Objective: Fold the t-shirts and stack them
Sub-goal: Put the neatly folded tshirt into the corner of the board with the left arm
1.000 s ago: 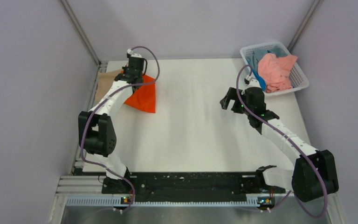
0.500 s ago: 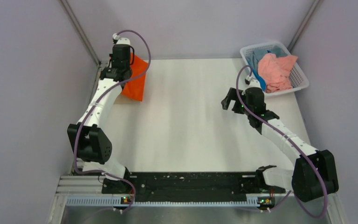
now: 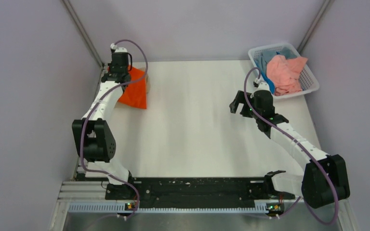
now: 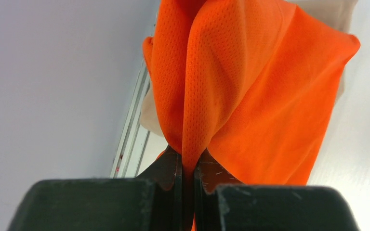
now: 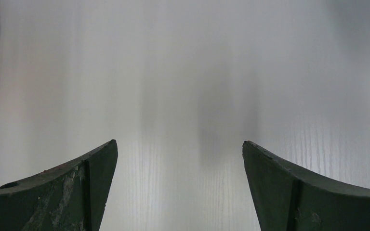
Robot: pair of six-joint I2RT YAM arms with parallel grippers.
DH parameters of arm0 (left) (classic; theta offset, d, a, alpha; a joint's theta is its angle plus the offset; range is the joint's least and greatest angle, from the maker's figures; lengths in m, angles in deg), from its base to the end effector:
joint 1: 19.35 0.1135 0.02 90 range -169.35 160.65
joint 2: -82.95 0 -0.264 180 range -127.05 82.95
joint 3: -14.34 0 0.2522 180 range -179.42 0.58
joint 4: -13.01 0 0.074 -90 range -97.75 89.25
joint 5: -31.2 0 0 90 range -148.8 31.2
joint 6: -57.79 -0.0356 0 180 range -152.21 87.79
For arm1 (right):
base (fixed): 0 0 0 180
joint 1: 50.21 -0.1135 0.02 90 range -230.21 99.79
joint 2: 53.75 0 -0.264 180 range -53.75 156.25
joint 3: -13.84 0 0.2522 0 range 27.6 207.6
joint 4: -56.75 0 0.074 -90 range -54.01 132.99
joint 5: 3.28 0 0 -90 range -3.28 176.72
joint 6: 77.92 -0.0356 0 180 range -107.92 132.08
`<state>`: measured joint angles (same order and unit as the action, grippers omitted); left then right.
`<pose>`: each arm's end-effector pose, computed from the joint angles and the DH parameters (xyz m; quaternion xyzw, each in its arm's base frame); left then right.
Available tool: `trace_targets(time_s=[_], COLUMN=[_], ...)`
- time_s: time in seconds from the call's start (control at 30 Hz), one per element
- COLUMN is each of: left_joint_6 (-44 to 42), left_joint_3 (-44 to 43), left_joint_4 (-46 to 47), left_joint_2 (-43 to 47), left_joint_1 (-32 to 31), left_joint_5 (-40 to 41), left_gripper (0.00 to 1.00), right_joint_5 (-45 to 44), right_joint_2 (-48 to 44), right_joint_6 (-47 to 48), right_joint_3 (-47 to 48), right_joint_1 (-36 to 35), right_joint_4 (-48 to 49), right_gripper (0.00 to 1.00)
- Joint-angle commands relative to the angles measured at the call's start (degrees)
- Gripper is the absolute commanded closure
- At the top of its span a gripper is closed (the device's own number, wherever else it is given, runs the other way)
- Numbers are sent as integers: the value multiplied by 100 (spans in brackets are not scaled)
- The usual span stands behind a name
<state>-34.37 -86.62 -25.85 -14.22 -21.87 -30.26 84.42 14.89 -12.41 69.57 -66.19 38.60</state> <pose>0.3911 -0.0002 0.3316 -0.0785 0.8638 0.2173 0.4477 0.2537 0.0712 0.2465 0.0744 0.8673 0.1537 0.4676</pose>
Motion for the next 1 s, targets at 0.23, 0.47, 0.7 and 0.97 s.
trace_targets(time_s=[0.23, 0.47, 0.7, 0.97], left_joint_6=[-204, -221, 96, 714], left_joint_3=[417, 359, 175, 105], left_joint_4=[1323, 1704, 1426, 931], left_joint_2=[-639, -1008, -1227, -915], left_joint_1=[77, 215, 501, 516], left_joint_5=[1343, 1495, 1851, 1469], left_gripper=[100, 100, 53, 1], right_joint_5=[-108, -102, -95, 1], right_joint_2=[-65, 34, 116, 89], right_joint_6=[42, 23, 15, 6], right_joint_3=[80, 116, 150, 148], right_joint_1=[11, 11, 9, 2], right_joint_4=[0, -9, -3, -31], right_gripper=[1, 1, 1, 1])
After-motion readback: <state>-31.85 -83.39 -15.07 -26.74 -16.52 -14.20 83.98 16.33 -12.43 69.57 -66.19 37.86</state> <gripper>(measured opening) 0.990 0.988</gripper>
